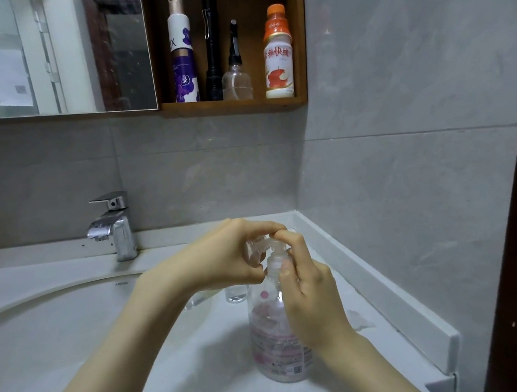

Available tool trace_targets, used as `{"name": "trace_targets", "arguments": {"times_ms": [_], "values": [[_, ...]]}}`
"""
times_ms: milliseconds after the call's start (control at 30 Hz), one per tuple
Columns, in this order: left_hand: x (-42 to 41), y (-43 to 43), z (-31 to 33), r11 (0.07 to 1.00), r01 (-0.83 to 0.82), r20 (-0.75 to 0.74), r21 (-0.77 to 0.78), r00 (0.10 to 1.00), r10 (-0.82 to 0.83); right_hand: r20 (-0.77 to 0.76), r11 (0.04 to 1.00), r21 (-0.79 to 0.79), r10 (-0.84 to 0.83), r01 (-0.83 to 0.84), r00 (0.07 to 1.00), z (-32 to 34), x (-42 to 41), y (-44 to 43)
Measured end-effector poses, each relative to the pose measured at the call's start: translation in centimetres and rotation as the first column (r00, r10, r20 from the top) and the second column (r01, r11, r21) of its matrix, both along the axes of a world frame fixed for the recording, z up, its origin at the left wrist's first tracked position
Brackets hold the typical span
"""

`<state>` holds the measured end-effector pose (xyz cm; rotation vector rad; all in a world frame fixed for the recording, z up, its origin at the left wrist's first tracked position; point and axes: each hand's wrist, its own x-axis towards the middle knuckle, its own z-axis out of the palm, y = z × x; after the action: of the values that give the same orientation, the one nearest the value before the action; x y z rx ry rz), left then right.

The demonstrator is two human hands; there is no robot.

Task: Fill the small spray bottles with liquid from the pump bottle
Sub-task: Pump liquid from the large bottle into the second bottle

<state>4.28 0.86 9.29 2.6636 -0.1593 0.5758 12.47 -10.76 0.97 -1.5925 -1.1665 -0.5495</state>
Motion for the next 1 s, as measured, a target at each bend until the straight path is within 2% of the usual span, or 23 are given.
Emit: {"name": "trace_targets", "arguments": {"times_ms": [533, 1000], "values": [[-0.5, -0.5, 0.9, 0.998, -0.033, 0.002, 0.059, 0.999, 0.033, -0.007, 1.000, -0.003, -0.002, 0.002, 1.000, 0.1, -0.1, 0.0], [-0.2, -0.2, -0.3, 1.000, 0.008, -0.010, 0.005, 1.000, -0.008, -0.004, 1.000, -0.016, 0.000, 0.000, 1.000, 0.0, 0.0, -0.1]]}}
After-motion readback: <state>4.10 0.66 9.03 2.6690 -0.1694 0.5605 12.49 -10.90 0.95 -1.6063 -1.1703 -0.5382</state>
